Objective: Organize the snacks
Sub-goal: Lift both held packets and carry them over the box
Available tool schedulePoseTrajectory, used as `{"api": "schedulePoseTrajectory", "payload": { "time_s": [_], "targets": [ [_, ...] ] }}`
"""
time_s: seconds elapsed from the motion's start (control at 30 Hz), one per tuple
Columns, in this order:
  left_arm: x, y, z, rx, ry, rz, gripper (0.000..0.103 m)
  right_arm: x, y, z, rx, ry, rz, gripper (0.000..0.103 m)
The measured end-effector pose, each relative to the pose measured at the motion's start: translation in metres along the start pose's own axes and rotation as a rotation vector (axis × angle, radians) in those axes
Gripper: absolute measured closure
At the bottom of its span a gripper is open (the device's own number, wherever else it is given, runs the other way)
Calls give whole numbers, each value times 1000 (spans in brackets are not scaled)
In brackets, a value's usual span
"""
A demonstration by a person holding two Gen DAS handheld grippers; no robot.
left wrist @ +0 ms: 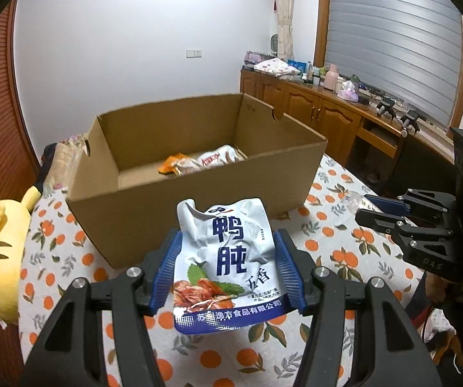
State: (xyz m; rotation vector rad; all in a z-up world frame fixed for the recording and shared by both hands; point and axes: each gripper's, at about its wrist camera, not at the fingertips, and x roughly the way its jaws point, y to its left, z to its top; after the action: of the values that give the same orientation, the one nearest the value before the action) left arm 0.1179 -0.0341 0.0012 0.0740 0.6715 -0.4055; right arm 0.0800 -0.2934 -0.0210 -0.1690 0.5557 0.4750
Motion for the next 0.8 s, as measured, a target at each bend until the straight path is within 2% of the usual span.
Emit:
{"api": "schedulePoseTrajectory", "payload": {
  "time_s": [0.37, 0.57, 0.8],
  "targets": [
    [-2, 14, 37, 6, -46, 9, 46, 9, 10, 48, -21, -61, 49, 84],
    [9, 26, 51, -13, -37, -12, 46, 16, 14, 73, -27, -77, 77, 84],
    [22, 39, 61, -8, -17, 33, 46, 25, 18, 86, -35, -88, 94, 84]
  ]
}}
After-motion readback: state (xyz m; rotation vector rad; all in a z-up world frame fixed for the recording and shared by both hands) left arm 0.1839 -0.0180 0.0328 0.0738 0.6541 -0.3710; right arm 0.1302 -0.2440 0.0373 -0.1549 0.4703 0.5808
